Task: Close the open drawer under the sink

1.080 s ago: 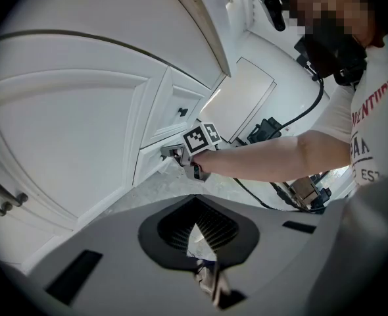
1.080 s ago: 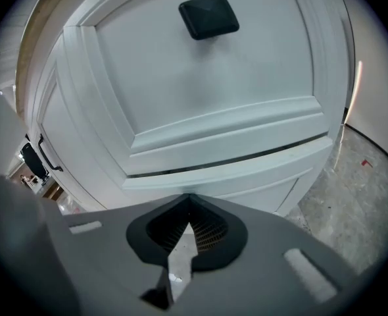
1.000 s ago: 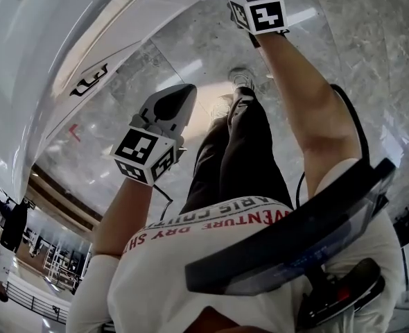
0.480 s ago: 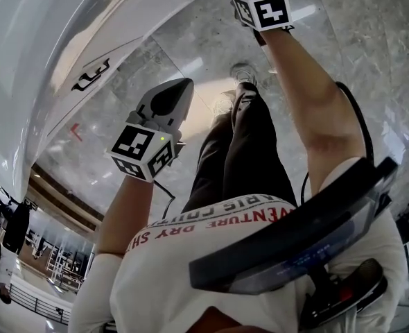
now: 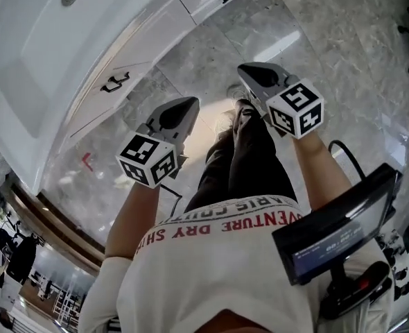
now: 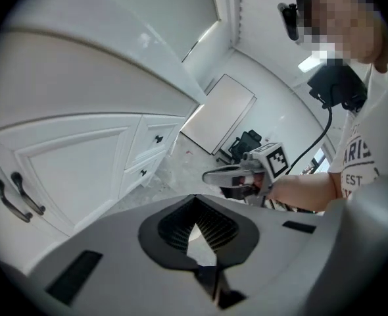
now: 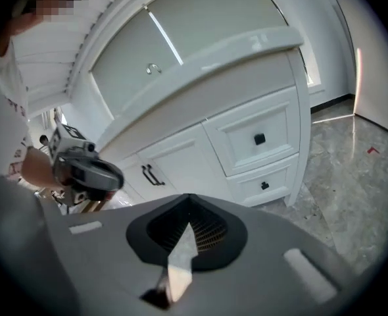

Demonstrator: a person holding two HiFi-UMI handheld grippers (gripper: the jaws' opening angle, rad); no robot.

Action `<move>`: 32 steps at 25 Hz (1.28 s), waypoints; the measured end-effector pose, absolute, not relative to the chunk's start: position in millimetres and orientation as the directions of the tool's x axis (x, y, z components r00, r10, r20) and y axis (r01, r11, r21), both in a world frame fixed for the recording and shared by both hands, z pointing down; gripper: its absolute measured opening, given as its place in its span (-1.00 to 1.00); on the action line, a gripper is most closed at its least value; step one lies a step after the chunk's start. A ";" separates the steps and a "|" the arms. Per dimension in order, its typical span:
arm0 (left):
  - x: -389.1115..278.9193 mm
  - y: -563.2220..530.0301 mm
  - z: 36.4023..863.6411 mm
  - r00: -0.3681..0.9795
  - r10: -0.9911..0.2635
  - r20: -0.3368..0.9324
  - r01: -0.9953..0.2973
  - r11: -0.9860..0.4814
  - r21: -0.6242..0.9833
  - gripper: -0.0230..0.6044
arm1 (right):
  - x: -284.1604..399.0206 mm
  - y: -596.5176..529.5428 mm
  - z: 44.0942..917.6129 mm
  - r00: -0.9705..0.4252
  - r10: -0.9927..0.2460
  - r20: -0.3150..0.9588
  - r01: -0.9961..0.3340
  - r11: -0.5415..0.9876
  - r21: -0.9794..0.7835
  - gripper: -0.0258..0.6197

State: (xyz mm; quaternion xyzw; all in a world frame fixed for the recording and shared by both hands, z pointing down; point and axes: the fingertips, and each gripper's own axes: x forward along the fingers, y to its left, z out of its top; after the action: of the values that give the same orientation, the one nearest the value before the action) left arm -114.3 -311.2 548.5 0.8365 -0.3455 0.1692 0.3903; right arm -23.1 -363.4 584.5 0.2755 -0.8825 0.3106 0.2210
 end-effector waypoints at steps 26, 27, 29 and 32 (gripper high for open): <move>-4.8 105.1 252.9 0.805 -0.443 0.396 -0.564 -0.778 0.276 -0.92 | 63.9 120.7 265.1 -0.827 -0.386 0.409 -0.512 0.816 -0.266 -0.92; 1.5 128.3 244.3 0.813 -0.442 0.379 -0.557 -0.780 0.286 -0.92 | 67.5 144.4 256.7 -0.831 -0.385 0.403 -0.510 0.816 -0.272 -0.92; 12.1 168.9 222.3 0.826 -0.442 0.351 -0.545 -0.787 0.289 -0.92 | 72.0 185.0 234.7 -0.838 -0.386 0.385 -0.502 0.822 -0.269 -0.92; 18.1 218.4 186.2 0.833 -0.442 0.332 -0.532 -0.806 0.259 -0.92 | 70.4 232.9 198.3 -0.854 -0.386 0.349 -0.485 0.832 -0.268 -0.92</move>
State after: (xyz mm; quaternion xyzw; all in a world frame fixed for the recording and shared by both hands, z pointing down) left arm 18.1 218.4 186.2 0.9416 -0.2586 0.1288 0.1730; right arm 70.4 232.9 198.3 0.2301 -0.9466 0.1760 0.1414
